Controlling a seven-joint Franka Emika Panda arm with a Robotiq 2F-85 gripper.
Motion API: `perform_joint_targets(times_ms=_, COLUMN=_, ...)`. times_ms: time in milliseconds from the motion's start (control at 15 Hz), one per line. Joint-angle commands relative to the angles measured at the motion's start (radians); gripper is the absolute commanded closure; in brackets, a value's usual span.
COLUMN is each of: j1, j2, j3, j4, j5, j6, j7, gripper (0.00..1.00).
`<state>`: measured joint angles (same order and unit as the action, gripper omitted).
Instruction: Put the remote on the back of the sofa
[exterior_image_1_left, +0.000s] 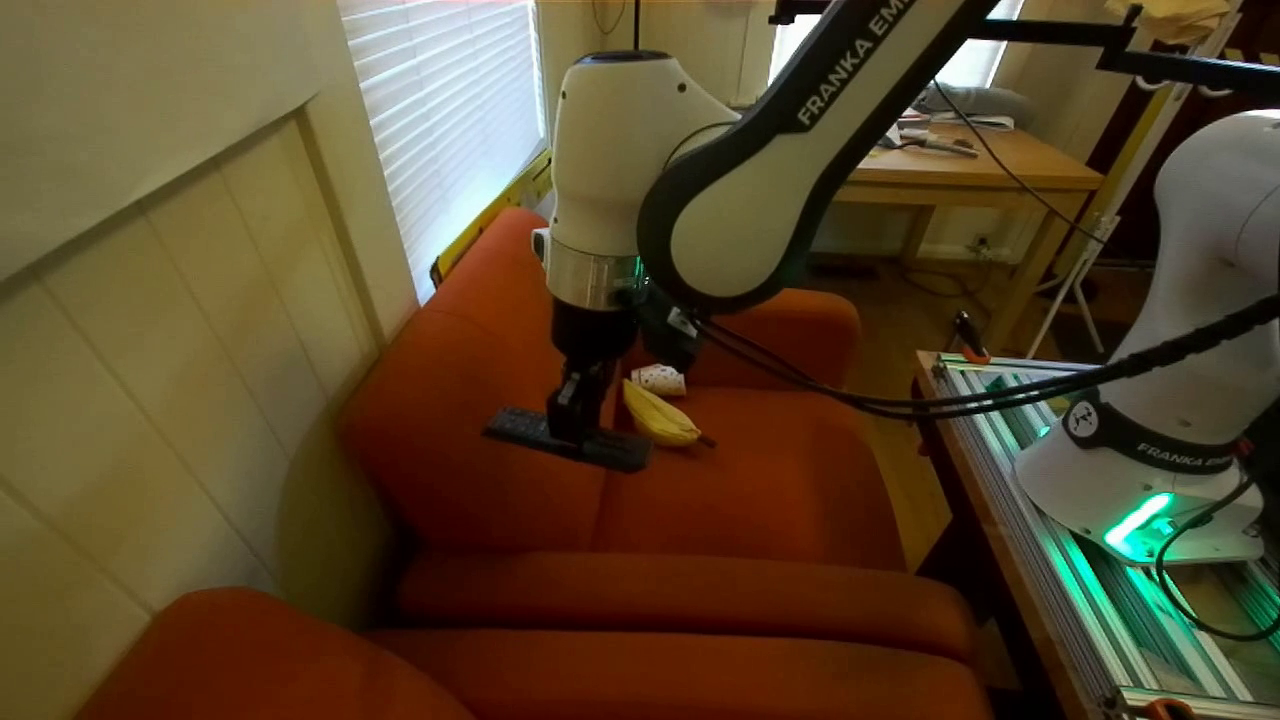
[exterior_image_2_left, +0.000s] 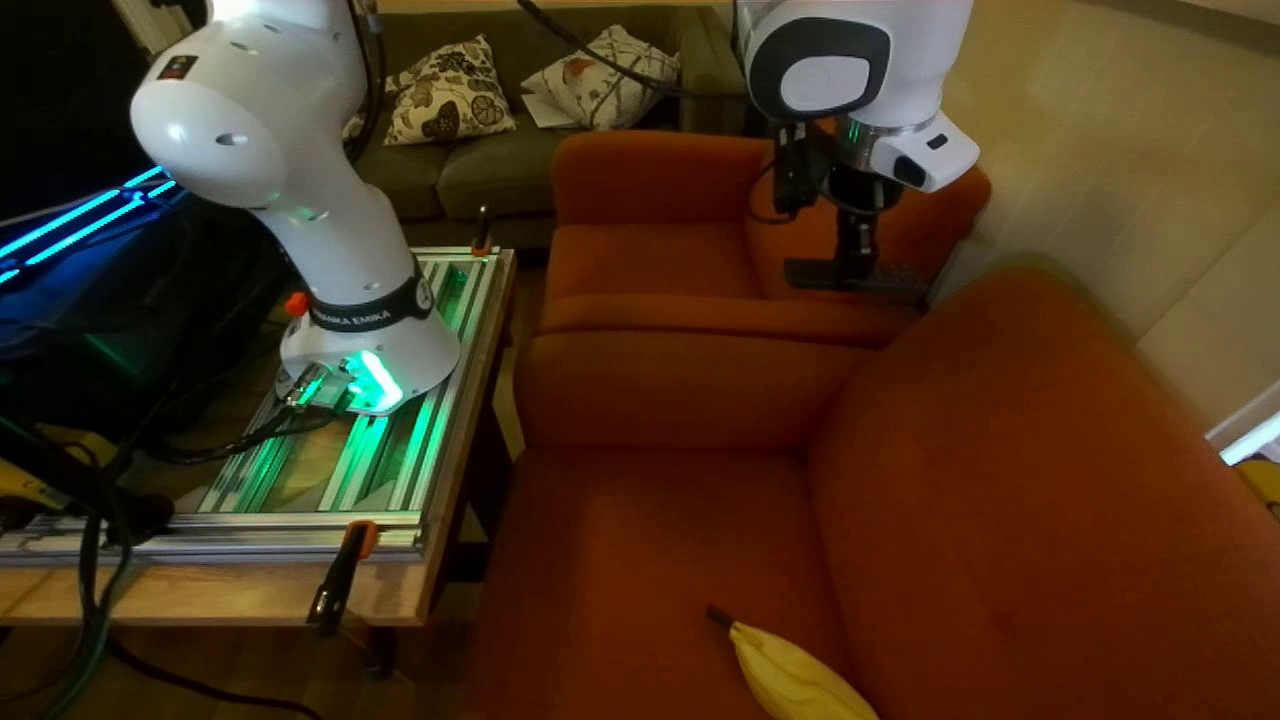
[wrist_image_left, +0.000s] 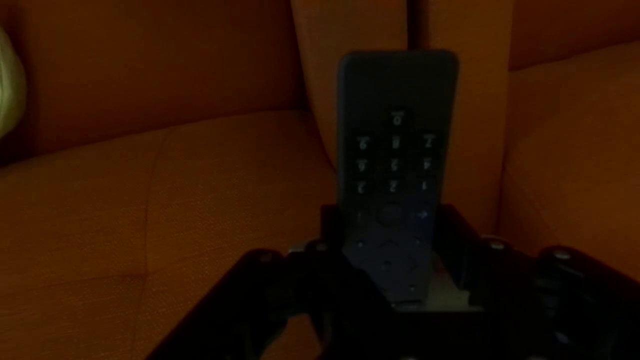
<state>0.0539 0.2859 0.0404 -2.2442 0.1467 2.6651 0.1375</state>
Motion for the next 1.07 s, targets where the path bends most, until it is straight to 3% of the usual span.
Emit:
perform_joint_targets(times_ms=0, j1=0.003, j2=0.016, j3=-0.028, j4=0.049, j5=0.032, j6=-0.006, j7=0.144, gripper=0.74)
perform_joint_targets(times_ms=400, j1=0.019, j2=0.047, j3=-0.1, j4=0.132, j5=0.025, j6=-0.017, j7=0.421, gripper=0.74)
perform_joint_targets(times_ms=867, j1=0.017, j2=0.128, j3=-0.118, j4=0.279, j5=0.103, j6=-0.007, j7=0.698, gripper=0.74)
perform_joint_targets(times_ms=933, j1=0.005, j2=0.092, j3=-0.111, j4=0.22, j5=0.069, j6=-0.005, j7=0.625, gripper=0.49)
perform_joint_targets(times_ms=1000, j1=0.006, j2=0.102, j3=-0.111, j4=0.238, j5=0.075, j6=-0.005, j7=0.652, gripper=0.49)
